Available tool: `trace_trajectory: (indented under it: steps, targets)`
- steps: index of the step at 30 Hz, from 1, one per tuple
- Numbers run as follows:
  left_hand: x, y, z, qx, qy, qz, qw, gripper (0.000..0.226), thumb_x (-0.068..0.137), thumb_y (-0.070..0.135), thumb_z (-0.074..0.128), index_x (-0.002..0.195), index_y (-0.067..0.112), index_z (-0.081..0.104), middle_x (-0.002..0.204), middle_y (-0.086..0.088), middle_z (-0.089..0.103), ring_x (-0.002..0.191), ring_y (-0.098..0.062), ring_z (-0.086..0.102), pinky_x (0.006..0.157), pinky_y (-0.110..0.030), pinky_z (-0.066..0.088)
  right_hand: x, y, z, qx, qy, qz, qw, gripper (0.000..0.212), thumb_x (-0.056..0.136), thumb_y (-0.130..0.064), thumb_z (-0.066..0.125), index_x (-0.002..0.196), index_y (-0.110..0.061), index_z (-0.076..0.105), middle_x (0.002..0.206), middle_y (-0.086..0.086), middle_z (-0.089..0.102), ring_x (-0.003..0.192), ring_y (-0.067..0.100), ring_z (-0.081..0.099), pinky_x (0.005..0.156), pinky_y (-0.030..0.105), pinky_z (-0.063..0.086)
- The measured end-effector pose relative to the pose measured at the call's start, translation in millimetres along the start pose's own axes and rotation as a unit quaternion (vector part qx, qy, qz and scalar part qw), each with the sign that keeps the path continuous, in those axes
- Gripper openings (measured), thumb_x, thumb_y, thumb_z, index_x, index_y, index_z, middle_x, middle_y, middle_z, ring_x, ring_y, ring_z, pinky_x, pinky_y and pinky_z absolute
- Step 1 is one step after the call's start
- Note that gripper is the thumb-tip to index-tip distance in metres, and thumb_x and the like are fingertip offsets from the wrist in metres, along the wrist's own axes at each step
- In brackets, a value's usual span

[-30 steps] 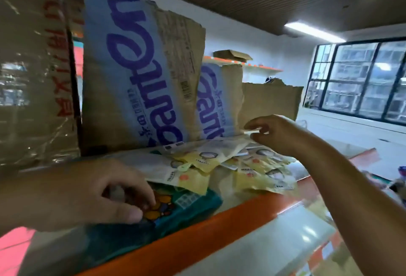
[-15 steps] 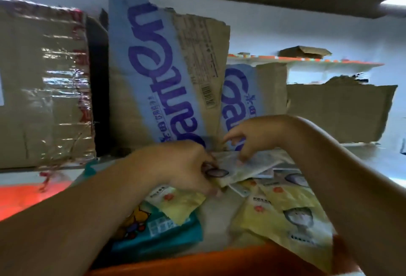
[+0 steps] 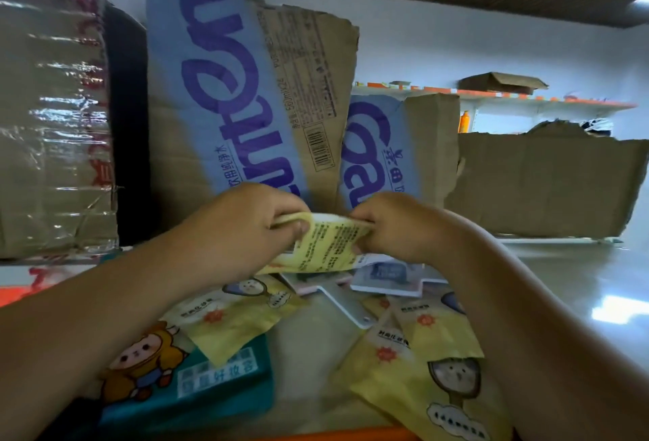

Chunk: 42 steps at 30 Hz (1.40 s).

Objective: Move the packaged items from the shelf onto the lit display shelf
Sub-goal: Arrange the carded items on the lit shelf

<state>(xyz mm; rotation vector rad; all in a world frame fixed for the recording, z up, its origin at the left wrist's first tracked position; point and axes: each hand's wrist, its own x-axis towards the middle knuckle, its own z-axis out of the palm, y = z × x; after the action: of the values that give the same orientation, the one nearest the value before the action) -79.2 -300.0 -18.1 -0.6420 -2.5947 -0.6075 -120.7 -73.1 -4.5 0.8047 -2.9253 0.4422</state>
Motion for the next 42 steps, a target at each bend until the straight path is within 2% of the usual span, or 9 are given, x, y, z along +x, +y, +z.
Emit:
trace_trajectory:
  steps: [8, 11, 14, 20, 25, 30, 36, 40, 42]
  targets:
    - [-2.1, 4.0, -17.4, -0.049, 0.034, 0.050, 0.997, 0.023, 0.092, 0.025, 0.072, 0.102, 0.045, 0.070, 0.094, 0.025, 0.070, 0.087, 0.004, 0.067, 0.070, -0.018, 0.053, -10.9, 1.2, -7.9, 0.015, 0.208, -0.076, 0.975, 0.020, 0.093, -0.020, 0.066, 0.082, -0.037, 0.069, 0.076, -0.018, 0.068, 0.069, -0.001, 0.063, 0.062, 0.022, 0.051]
    - [-4.6, 4.8, -23.4, -0.081, 0.038, 0.107, 0.990, 0.041, 0.090, 0.031, 0.076, 0.123, 0.050, 0.061, 0.119, 0.029, 0.063, 0.112, 0.008, 0.059, 0.087, -0.009, 0.045, -10.4, 1.4, -12.8, -0.038, 0.411, -0.200, 0.889, 0.032, 0.086, -0.001, 0.068, 0.103, -0.026, 0.077, 0.111, -0.005, 0.073, 0.108, 0.012, 0.066, 0.095, 0.043, 0.053]
    - [-7.8, 6.2, -25.5, -0.128, 0.098, 0.199, 0.967, 0.051, 0.092, 0.051, 0.063, 0.134, 0.022, 0.064, 0.134, 0.014, 0.063, 0.129, -0.006, 0.055, 0.100, -0.014, 0.042, -5.4, 9.3, -13.4, 0.006, 0.527, -0.204, 0.825, 0.033, 0.083, 0.002, 0.073, 0.108, -0.020, 0.078, 0.132, 0.000, 0.065, 0.131, 0.021, 0.054, 0.109, 0.051, 0.042]
    - [-9.8, 12.3, -25.9, -0.086, 0.225, 0.250, 0.938, 0.072, 0.098, 0.070, 0.035, 0.123, 0.013, 0.070, 0.122, 0.001, 0.068, 0.119, -0.020, 0.062, 0.099, -0.036, 0.047, 1.2, 13.2, -5.7, 0.242, 0.429, -0.192, 0.849, 0.047, 0.087, 0.003, 0.067, 0.109, -0.038, 0.075, 0.126, -0.008, 0.068, 0.122, 0.012, 0.061, 0.102, 0.048, 0.051]
    - [-8.6, 17.4, -22.6, -0.123, 0.243, 0.235, 0.933, 0.062, 0.094, 0.073, 0.040, 0.107, 0.022, 0.073, 0.098, 0.010, 0.071, 0.096, -0.013, 0.068, 0.081, -0.019, 0.049, -8.5, -12.5, -1.9, 0.050, 0.357, -0.253, 0.898, 0.040, 0.082, -0.007, 0.061, 0.114, -0.026, 0.075, 0.120, -0.017, 0.067, 0.115, -0.010, 0.056, 0.102, 0.015, 0.043]
    - [-10.2, 9.9, -23.5, -0.176, 0.240, 0.175, 0.939, 0.053, 0.096, 0.068, 0.043, 0.104, 0.026, 0.075, 0.095, 0.012, 0.073, 0.089, -0.014, 0.070, 0.072, -0.021, 0.053, -9.0, -21.5, 6.8, 0.070, 0.320, -0.245, 0.912, 0.038, 0.093, -0.007, 0.065, 0.119, -0.033, 0.073, 0.106, -0.017, 0.074, 0.097, 0.001, 0.068, 0.081, 0.027, 0.056]
    - [-8.9, 5.3, -34.8, -0.111, 0.224, 0.191, 0.949, 0.020, 0.095, 0.037, 0.060, 0.110, 0.030, 0.072, 0.097, 0.026, 0.069, 0.090, -0.001, 0.067, 0.075, -0.006, 0.045, -16.3, -21.1, -1.8, 0.174, 0.327, -0.162, 0.915, 0.041, 0.093, -0.014, 0.068, 0.093, -0.055, 0.066, 0.082, -0.033, 0.069, 0.078, -0.004, 0.065, 0.064, 0.011, 0.047]
    - [-9.0, 5.1, -35.9, -0.122, 0.248, 0.180, 0.944, 0.019, 0.099, 0.036, 0.055, 0.101, 0.033, 0.074, 0.090, 0.016, 0.071, 0.084, -0.007, 0.068, 0.069, -0.009, 0.047, -20.2, -28.5, -4.5, 0.230, 0.278, -0.139, 0.922, 0.027, 0.097, -0.023, 0.063, 0.076, -0.039, 0.067, 0.074, -0.024, 0.070, 0.070, -0.004, 0.064, 0.058, 0.013, 0.046]
    - [-8.3, 3.3, -36.8, -0.131, 0.264, 0.159, 0.942, 0.020, 0.099, 0.036, 0.056, 0.095, 0.031, 0.076, 0.086, 0.012, 0.071, 0.081, -0.009, 0.067, 0.066, -0.014, 0.048, -20.3, -31.1, -4.6, 0.261, 0.265, -0.135, 0.919, 0.023, 0.099, -0.029, 0.058, 0.081, -0.028, 0.072, 0.080, -0.012, 0.074, 0.074, 0.005, 0.069, 0.067, 0.032, 0.056]
